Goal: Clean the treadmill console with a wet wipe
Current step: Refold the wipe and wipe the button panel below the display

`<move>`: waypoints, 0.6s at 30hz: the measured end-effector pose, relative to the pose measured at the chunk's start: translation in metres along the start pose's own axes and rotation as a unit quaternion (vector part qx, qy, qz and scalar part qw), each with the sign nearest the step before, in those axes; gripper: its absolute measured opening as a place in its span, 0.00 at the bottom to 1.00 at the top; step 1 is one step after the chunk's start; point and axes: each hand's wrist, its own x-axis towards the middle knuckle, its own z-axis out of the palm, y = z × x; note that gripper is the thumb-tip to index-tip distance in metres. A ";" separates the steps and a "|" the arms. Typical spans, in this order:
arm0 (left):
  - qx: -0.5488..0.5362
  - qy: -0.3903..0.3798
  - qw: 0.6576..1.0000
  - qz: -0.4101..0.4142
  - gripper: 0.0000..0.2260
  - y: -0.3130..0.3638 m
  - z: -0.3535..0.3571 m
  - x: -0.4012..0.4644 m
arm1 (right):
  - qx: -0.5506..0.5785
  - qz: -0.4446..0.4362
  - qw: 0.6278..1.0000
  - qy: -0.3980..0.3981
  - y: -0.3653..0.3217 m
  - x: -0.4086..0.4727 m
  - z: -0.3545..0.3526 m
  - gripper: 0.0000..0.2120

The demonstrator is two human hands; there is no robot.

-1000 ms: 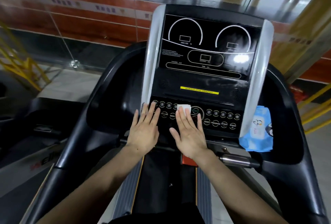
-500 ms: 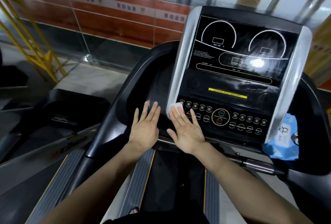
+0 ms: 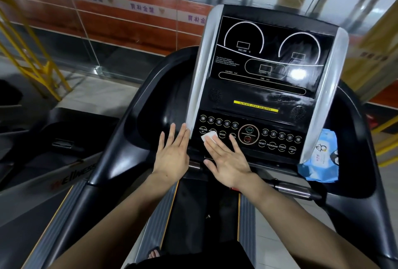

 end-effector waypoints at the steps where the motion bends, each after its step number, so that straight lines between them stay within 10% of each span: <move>1: 0.001 0.001 1.000 0.000 0.35 0.005 0.000 0.000 | 0.002 0.003 1.000 -0.002 0.004 -0.004 0.000 0.33; 18: 0.012 -0.003 0.999 0.052 0.35 0.108 0.014 0.012 | 0.041 0.086 0.995 0.040 0.092 -0.093 0.016 0.31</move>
